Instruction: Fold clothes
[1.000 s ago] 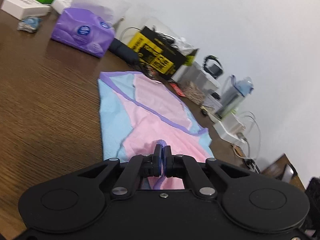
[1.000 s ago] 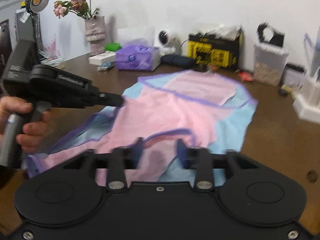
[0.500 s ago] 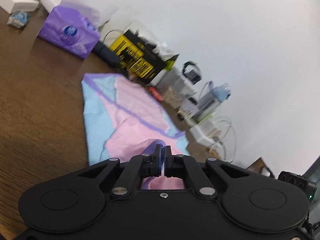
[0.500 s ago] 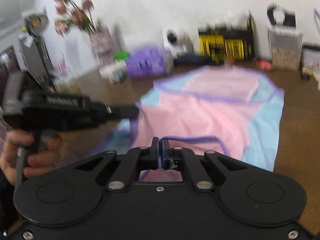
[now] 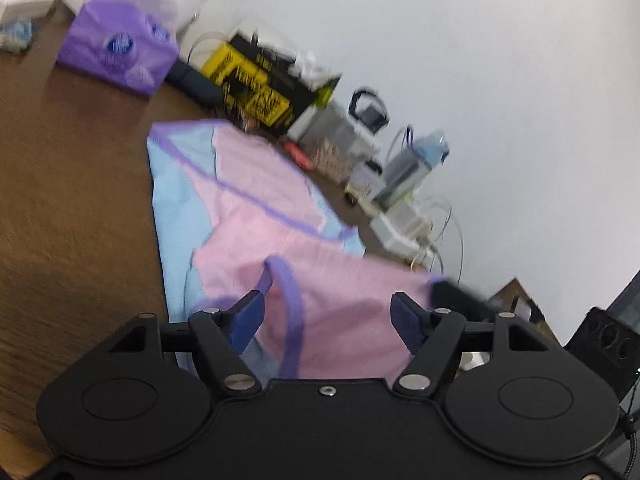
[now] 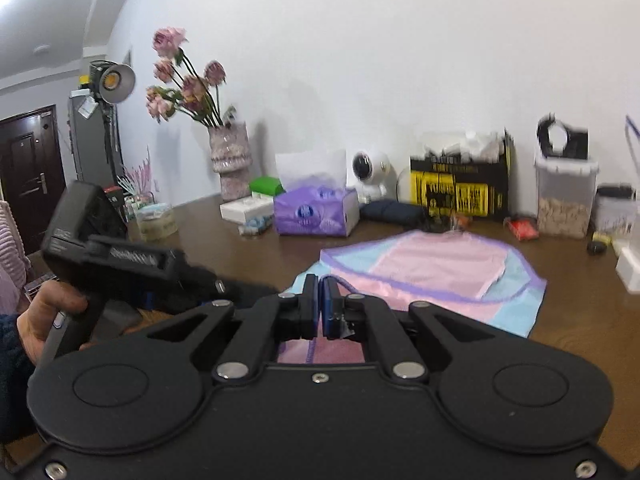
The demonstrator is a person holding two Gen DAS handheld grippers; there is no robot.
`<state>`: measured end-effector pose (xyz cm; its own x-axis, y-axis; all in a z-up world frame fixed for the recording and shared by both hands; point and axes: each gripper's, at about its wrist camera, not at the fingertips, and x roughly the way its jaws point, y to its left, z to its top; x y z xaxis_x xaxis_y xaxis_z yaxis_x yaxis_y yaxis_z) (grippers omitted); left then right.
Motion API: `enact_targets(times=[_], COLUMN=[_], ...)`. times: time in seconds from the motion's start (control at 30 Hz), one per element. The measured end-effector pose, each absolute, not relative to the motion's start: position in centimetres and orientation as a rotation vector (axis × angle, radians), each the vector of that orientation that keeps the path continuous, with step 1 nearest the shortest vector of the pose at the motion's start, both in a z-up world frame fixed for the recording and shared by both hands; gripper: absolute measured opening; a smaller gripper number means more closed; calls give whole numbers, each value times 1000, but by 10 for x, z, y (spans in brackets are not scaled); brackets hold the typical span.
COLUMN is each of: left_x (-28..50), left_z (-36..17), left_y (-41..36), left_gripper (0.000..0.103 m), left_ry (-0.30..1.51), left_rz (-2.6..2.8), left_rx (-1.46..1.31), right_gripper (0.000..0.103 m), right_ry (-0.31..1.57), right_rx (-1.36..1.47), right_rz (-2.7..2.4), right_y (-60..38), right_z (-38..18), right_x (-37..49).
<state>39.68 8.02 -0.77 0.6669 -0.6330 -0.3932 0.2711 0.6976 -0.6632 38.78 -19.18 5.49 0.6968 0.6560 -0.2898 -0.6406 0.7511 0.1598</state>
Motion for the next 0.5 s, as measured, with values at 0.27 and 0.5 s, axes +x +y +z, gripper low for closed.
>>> enact_targets(times=[0.27, 0.5], left_x=[397, 370], left_z=[-15, 5], left_y=[69, 85], left_gripper=[15, 3], left_ry=[704, 364], left_rz=[-603, -619], left_rx=[-531, -567], right_gripper=[4, 5], right_ry=[317, 339], right_rx=[60, 51], right_rz=[722, 679], right_y=[-203, -209], right_z=[51, 44], right_x=[382, 379])
